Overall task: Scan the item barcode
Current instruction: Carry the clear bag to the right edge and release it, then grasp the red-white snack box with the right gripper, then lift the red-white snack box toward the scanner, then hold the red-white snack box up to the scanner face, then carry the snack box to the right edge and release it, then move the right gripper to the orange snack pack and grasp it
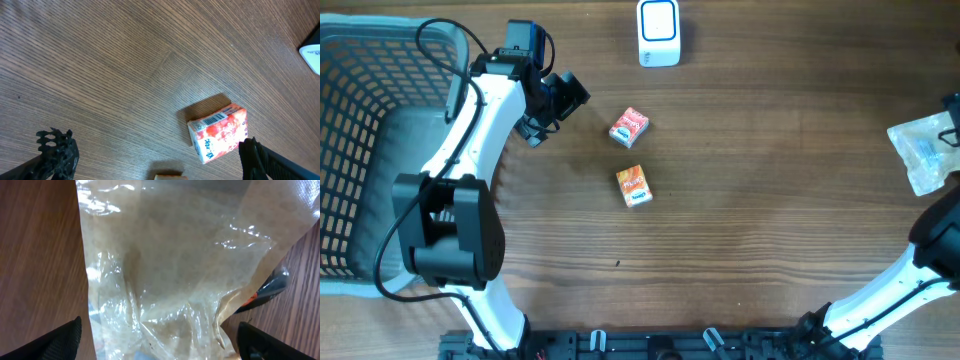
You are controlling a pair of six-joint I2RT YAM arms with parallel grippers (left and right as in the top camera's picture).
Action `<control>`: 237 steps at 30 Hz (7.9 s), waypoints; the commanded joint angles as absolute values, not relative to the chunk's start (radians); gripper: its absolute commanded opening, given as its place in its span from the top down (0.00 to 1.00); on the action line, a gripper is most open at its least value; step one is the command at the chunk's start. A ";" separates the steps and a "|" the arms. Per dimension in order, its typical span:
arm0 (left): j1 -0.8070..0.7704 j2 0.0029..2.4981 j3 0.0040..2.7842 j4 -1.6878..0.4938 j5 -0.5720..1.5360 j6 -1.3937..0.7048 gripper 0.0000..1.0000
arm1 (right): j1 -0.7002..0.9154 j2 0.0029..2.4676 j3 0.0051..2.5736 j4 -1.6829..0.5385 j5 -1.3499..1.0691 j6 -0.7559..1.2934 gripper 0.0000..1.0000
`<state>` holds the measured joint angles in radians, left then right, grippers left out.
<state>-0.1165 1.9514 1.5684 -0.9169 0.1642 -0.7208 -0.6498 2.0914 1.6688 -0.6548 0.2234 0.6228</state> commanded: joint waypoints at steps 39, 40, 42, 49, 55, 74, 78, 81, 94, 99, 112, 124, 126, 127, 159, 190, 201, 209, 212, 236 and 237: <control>-0.114 1.952 1.569 -0.918 0.159 -0.741 0.00 | 0.488 2.173 1.620 -0.569 -0.291 0.962 0.39; -0.114 1.952 1.569 -0.918 0.159 -0.741 0.00 | 0.488 2.174 1.607 -0.569 -0.288 0.971 0.39; -0.114 1.952 1.569 -0.918 0.159 -0.741 0.00 | 0.488 2.177 1.582 -0.558 -0.287 0.972 0.40; -0.114 1.952 1.569 -0.918 0.159 -0.741 0.00 | 0.493 2.226 1.544 -0.501 -0.288 0.990 0.44; -0.114 1.952 1.569 -0.918 0.159 -0.741 0.00 | 0.493 2.241 1.544 -0.502 -0.285 0.983 0.70; -0.114 1.952 1.569 -0.918 0.159 -0.741 0.00 | 0.192 2.240 1.544 -0.497 -1.122 0.331 0.95; -0.114 1.952 1.569 -0.918 0.159 -0.741 0.00 | 0.171 2.240 1.544 -0.486 -1.324 0.251 0.95; -0.114 1.952 1.569 -0.918 0.159 -0.741 0.00 | 0.171 2.240 1.544 -0.447 -1.489 0.224 0.95; -0.114 1.952 1.569 -0.918 0.159 -0.741 0.00 | 0.181 2.180 1.548 -0.416 -0.920 0.525 0.95; -0.114 1.952 1.569 -0.918 0.159 -0.741 0.00 | 0.211 2.041 1.639 -0.422 -0.305 0.536 0.95; -0.114 1.952 1.569 -0.918 0.159 -0.741 0.00 | 0.441 2.142 1.658 0.219 0.479 -0.513 0.95; -0.114 1.952 1.569 -0.918 0.159 -0.741 0.00 | 0.441 2.230 1.658 0.196 0.354 -0.656 0.95; -0.114 1.952 1.569 -0.918 0.159 -0.741 0.00 | 0.441 2.230 1.658 0.194 0.355 -0.658 0.95; -0.114 1.952 1.569 -0.918 0.159 -0.741 0.00 | 0.441 2.230 1.658 0.192 0.357 -0.654 0.95; -0.114 1.952 1.569 -0.918 0.159 -0.741 0.00 | -0.471 2.037 1.641 -0.532 0.347 0.551 0.95; -0.114 1.952 1.569 -0.918 0.159 -0.741 0.00 | -0.351 1.912 1.641 -0.591 -0.991 0.322 0.00; -0.114 1.952 1.569 -0.918 0.159 -0.741 0.00 | 0.217 1.925 1.625 -0.981 -0.423 0.053 0.00; -0.114 1.952 1.569 -0.918 0.159 -0.741 0.00 | 0.552 1.942 1.625 -0.993 -0.250 0.057 0.17; -0.114 1.952 1.569 -0.918 0.159 -0.741 0.00 | 0.654 1.942 1.618 -1.012 -0.083 0.071 0.19; -0.114 1.952 1.569 -0.918 0.159 -0.741 0.00 | 0.781 1.942 1.252 -0.641 0.210 0.220 0.38; -0.114 1.952 1.569 -0.918 0.159 -0.741 0.00 | 0.764 1.942 1.252 -0.642 0.210 0.220 0.39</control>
